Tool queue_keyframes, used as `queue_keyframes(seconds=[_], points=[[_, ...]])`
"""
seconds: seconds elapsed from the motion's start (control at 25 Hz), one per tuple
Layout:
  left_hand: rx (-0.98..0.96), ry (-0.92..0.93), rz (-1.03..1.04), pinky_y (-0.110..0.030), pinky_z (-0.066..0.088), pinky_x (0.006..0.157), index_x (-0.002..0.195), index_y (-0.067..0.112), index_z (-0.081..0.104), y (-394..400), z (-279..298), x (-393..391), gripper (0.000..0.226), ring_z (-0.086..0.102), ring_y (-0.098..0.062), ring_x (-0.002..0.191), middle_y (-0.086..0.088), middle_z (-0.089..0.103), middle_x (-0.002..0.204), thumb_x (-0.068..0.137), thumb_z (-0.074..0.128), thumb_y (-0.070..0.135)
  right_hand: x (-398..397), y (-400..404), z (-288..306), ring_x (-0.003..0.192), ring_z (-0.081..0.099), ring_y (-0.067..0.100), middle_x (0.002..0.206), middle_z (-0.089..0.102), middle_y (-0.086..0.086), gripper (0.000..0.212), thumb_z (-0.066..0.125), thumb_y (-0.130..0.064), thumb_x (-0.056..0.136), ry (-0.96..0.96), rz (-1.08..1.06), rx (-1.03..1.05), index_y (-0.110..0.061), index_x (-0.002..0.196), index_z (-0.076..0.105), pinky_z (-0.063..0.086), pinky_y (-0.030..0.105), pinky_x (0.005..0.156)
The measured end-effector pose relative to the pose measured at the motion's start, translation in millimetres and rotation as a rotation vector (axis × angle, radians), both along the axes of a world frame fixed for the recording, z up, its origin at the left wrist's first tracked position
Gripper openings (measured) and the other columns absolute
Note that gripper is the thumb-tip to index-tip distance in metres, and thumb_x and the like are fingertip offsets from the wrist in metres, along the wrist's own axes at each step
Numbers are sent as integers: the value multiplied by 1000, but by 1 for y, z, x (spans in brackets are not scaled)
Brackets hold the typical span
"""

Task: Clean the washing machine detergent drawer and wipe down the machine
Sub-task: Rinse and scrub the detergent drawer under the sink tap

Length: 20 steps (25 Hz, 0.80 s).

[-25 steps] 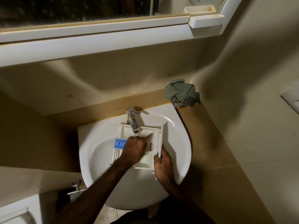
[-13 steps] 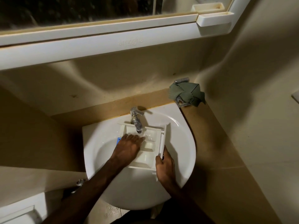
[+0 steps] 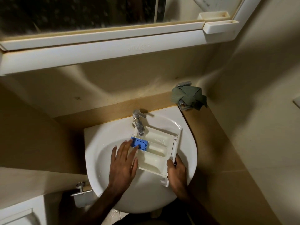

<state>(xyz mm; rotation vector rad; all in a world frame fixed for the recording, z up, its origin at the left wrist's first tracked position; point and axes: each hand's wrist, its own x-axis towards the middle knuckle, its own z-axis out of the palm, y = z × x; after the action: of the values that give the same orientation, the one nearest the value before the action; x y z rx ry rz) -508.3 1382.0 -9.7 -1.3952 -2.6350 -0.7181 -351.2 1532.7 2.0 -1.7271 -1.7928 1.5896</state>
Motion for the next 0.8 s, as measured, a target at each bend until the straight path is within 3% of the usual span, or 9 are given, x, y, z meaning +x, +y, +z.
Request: queue_keyframes(seconds=[0.08,0.12,0.2,0.28,0.36,0.48,0.6,0.72,0.8], points=[[116,-281,275,-45,34,119,151,16,49,-1,3,2,54,39,-28,148,-9,43,161,101,57,37,1,-3,2,106,69,16,122,72,-8,57,55,-46,85,-1,-3,27,-37,141,60,60,48,95],[206,-523,428,-40,41,113,152,17,45,1,4,2,59,44,-28,145,-7,45,158,102,60,42,1,-6,3,106,69,15,122,71,-7,54,57,-42,88,2,0,30,-37,142,59,60,47,95],[414,-1070,717,-37,55,92,154,21,40,10,10,-1,69,58,-29,129,-5,53,148,96,70,43,3,-11,4,105,69,14,120,71,-9,51,60,-39,92,14,3,38,-37,143,57,61,46,94],[530,-1360,814,-35,60,73,148,18,48,17,14,-7,59,66,-24,109,-7,62,133,97,71,37,6,-17,3,99,71,13,112,72,-9,47,64,-38,93,30,-16,30,-36,140,59,62,45,91],[529,-1340,779,-35,60,66,122,15,69,20,15,-11,29,69,-22,95,-11,70,117,102,64,35,9,-20,5,95,72,15,105,74,-8,56,67,-52,86,60,-36,6,-33,139,59,63,46,86],[502,-1282,784,-39,61,68,84,24,71,22,18,-14,27,70,-32,90,-8,72,90,104,59,38,13,-17,9,104,73,23,115,74,1,74,73,-65,84,130,-85,-151,-30,146,54,66,52,78],[465,-1258,803,-35,58,62,84,27,68,22,20,-21,26,68,-30,88,-3,69,88,105,58,38,11,1,20,122,64,28,139,64,5,103,65,-83,73,88,-88,-121,-27,157,40,61,56,94],[404,-1242,781,-36,59,61,98,19,72,25,23,-33,26,69,-29,86,-10,71,97,103,60,41,4,38,36,132,54,23,149,52,-3,79,65,-65,92,57,-59,72,-29,158,39,49,47,110],[333,-1262,731,-32,56,56,98,16,74,32,26,-43,33,69,-24,79,-12,72,97,100,63,47,-1,68,43,120,58,16,131,59,-13,67,67,-65,88,27,41,88,-27,143,59,50,40,104]])
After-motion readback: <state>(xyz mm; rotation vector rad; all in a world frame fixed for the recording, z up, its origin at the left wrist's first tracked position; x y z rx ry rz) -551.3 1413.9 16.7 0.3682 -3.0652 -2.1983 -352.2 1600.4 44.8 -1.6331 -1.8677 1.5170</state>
